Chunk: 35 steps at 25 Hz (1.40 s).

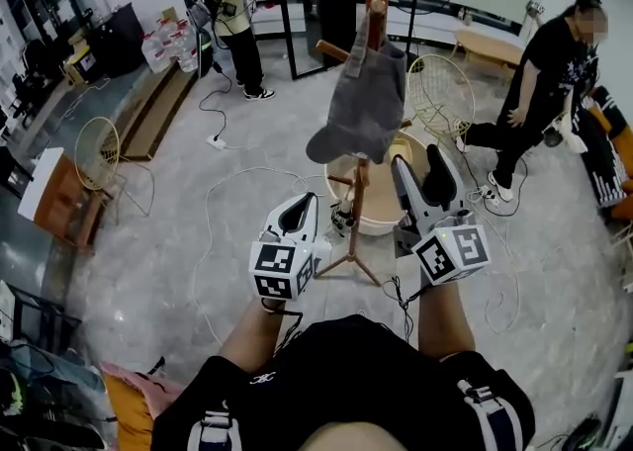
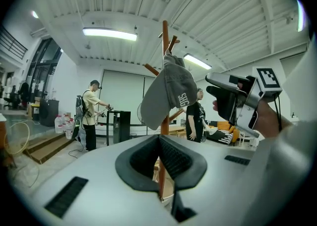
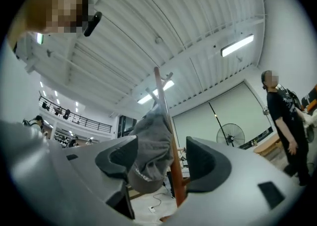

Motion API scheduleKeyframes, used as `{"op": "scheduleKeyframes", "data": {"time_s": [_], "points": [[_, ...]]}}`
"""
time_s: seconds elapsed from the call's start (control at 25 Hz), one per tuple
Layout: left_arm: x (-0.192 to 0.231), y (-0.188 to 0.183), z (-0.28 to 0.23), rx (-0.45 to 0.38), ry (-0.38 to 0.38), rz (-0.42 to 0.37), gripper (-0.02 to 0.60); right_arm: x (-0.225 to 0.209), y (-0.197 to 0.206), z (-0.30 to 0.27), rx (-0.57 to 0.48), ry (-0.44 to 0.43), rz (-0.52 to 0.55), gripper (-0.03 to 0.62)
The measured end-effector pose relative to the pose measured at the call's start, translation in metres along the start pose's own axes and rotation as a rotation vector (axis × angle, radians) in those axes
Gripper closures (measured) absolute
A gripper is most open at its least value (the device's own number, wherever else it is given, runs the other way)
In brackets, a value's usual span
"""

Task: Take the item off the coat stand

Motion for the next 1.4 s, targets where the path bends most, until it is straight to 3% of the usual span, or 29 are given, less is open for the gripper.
{"op": "scheduleKeyframes", "data": {"time_s": [0.12, 0.24, 0.36, 0.68, 0.8, 0.84, 0.92, 0.96, 1.4], "points": [[0.005, -0.002, 0.006, -0.002, -0.010, 0.006, 0.566, 0.008, -0.019, -0.015, -0.034, -0.065, 0.003, 0.199], [0.010, 0.000, 0.011, 0.001, -0.026, 0.013, 0.566, 0.013, -0.030, -0.033, -0.017, -0.108, 0.035, 0.141], [0.014, 0.002, 0.016, 0.004, -0.043, 0.020, 0.566, 0.015, -0.036, -0.048, 0.027, -0.116, 0.065, 0.131], [0.025, 0.005, 0.028, 0.002, -0.087, 0.033, 0.566, 0.007, -0.028, -0.083, 0.151, -0.121, 0.005, 0.152], [0.031, 0.011, 0.031, 0.003, -0.099, 0.037, 0.566, 0.003, -0.021, -0.093, 0.214, -0.110, 0.010, 0.236], [0.033, 0.013, 0.032, 0.003, -0.102, 0.039, 0.566, 0.003, -0.019, -0.093, 0.237, -0.099, 0.017, 0.301], [0.035, 0.016, 0.035, 0.004, -0.106, 0.042, 0.566, 0.003, -0.020, -0.092, 0.269, -0.079, 0.042, 0.513], [0.034, 0.016, 0.035, 0.003, -0.107, 0.043, 0.566, 0.004, -0.022, -0.091, 0.274, -0.078, 0.058, 0.538], [0.032, 0.015, 0.031, -0.014, -0.112, 0.041, 0.566, 0.017, -0.055, -0.083, 0.145, -0.087, 0.180, 0.553]]}}
Point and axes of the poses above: the fingertips, and each gripper's own axes: z backward along the fingers, x to its left, y out of its underside, the point moved 5 cm from there along z, backward along the fingers, and after that the axes turned 4 degrees about -y, right-handed, at the moved point
